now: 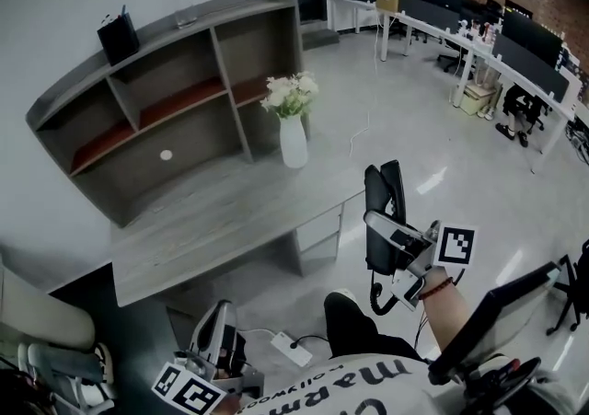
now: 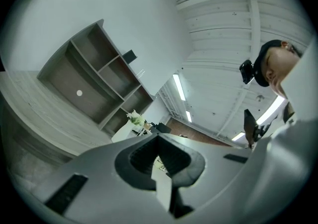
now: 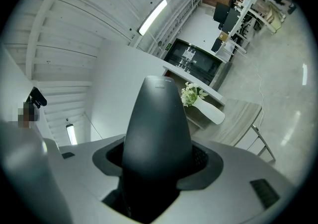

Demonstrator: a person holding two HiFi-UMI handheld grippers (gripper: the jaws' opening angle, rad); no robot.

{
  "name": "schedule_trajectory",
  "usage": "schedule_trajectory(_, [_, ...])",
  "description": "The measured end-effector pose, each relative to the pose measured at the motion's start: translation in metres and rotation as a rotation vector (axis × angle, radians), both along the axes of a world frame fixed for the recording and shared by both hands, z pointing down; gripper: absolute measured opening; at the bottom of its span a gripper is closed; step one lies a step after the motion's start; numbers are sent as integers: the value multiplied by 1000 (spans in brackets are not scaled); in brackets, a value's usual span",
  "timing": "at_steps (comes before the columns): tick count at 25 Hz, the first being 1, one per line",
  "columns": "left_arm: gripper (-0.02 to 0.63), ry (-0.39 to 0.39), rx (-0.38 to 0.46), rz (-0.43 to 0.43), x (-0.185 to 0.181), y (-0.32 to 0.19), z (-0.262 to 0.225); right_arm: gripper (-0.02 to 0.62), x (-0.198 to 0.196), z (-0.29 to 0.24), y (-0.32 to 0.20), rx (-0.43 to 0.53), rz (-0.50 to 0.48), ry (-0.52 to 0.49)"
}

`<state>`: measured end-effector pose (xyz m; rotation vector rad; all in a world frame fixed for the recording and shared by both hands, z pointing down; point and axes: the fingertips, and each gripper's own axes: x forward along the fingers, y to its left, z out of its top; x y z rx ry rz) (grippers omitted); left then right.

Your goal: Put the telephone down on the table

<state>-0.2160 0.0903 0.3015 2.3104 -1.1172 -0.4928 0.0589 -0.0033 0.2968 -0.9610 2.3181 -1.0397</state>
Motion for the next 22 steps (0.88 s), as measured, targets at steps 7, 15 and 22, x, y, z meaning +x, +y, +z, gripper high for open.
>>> schedule_trajectory(7, [9, -32, -10, -15, 22, -73, 1, 284, 21, 8, -81, 7, -26, -20])
schedule_trajectory(15, [9, -86, 2, -41, 31, -140, 1, 284, 33, 40, -162, -33, -62, 15])
schedule_trajectory(22, [9, -143, -14, -8, 48, -198, 17, 284, 34, 74, -231, -74, -81, 65])
